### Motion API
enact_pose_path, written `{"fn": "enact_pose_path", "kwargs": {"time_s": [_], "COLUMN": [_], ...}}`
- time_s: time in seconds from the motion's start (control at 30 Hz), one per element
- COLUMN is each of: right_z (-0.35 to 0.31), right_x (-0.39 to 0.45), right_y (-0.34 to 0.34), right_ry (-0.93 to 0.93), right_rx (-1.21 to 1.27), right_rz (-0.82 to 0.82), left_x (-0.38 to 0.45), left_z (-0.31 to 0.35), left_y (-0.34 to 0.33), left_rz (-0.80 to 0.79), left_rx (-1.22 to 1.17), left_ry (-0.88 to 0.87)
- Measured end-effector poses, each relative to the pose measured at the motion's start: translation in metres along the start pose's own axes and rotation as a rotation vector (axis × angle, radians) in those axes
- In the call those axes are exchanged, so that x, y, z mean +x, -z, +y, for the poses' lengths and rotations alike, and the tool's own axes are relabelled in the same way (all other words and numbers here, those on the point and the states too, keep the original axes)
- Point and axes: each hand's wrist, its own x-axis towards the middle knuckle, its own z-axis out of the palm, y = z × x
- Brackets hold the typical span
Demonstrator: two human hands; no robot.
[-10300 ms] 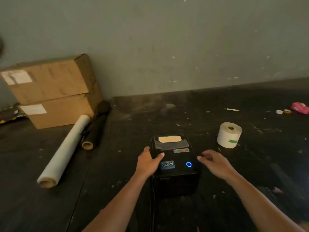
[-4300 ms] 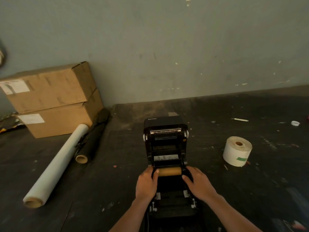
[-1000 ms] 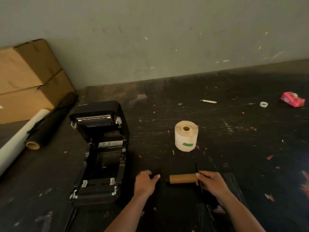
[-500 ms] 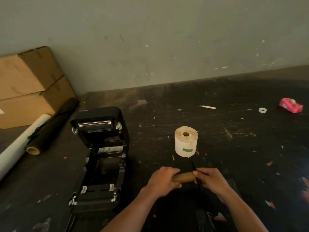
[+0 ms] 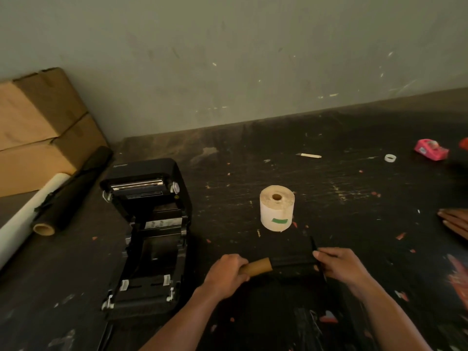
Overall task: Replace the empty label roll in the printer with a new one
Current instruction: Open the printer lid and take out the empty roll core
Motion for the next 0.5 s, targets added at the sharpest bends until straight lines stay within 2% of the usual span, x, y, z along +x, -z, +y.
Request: {"fn": "enact_pose_path", "kwargs": {"time_s": [0.17, 0.3, 0.5], "right_z": [0.007, 0.015, 0.03], "right_x": [0.003, -0.002, -0.018], "right_y": [0.015, -0.005, -0.022], "right_ry": [-0.015, -0.021, 0.011], "right_rx": [0.033, -0.047, -0.18], "right_rz": [0.15, 0.163, 0.233], "left_x": [0.0, 0.009, 0.01], "left_z": [0.006, 0.028, 0.04], "left_y": [-0.002, -0.012, -0.032], "left_rz": [0.081, 0.131, 0.079], "left_rx": [-0.118, -0.277, -0.157], "left_ry": [0.113, 0.292, 0.419]}}
